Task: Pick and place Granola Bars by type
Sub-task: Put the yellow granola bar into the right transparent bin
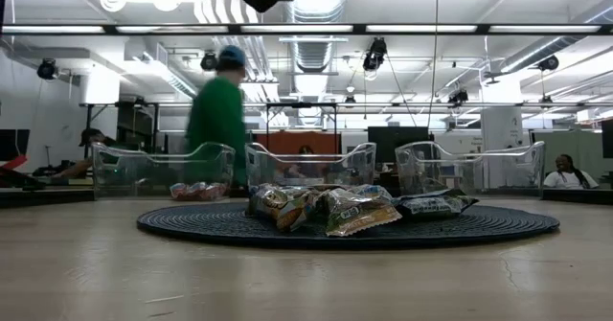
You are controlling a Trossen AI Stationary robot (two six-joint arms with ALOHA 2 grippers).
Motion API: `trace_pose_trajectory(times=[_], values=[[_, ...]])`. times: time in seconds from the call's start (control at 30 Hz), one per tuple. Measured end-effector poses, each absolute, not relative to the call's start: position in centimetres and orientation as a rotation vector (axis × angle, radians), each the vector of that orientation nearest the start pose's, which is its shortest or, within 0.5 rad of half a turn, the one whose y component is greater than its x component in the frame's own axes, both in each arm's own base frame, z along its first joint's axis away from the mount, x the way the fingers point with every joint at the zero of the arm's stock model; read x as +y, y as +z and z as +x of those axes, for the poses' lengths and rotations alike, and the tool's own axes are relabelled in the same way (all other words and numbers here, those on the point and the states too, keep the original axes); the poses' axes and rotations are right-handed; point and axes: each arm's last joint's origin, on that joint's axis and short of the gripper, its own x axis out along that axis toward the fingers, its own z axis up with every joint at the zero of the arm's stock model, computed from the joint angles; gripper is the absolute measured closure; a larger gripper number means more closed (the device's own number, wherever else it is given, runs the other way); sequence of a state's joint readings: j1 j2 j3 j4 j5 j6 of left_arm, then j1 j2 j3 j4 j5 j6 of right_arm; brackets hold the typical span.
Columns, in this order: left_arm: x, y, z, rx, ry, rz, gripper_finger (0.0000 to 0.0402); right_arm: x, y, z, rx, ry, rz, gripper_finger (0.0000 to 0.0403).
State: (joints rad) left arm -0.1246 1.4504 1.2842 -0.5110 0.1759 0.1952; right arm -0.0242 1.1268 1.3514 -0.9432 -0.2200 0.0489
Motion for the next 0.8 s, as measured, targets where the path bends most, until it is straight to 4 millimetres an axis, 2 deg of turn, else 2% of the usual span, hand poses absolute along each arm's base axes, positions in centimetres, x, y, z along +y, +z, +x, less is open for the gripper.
trace_pose_trajectory(times=[0.2, 0.37, 0.6, 0.8], values=[[-4.4, 31.6, 32.0, 0.66, -0.334, 0.198, 0.0189, 0.2, 40.8, 17.3, 0.623, 0.143, 0.158, 0.0394], [-4.4, 30.5, 32.8, 0.69, -0.327, 0.225, 0.0189, 0.2, 41.2, 15.4, 0.6, 0.138, 0.168, 0.0394], [-4.5, 28.5, 34.0, 0.753, -0.317, 0.237, 0.0189, 0.2, 41.6, 13.6, 0.584, 0.11, 0.169, 0.0394], [-4.8, 26.7, 34.9, 0.792, -0.372, 0.344, 0.0189, 0.2, 41.6, 12.9, 0.586, 0.11, 0.169, 0.0394]])
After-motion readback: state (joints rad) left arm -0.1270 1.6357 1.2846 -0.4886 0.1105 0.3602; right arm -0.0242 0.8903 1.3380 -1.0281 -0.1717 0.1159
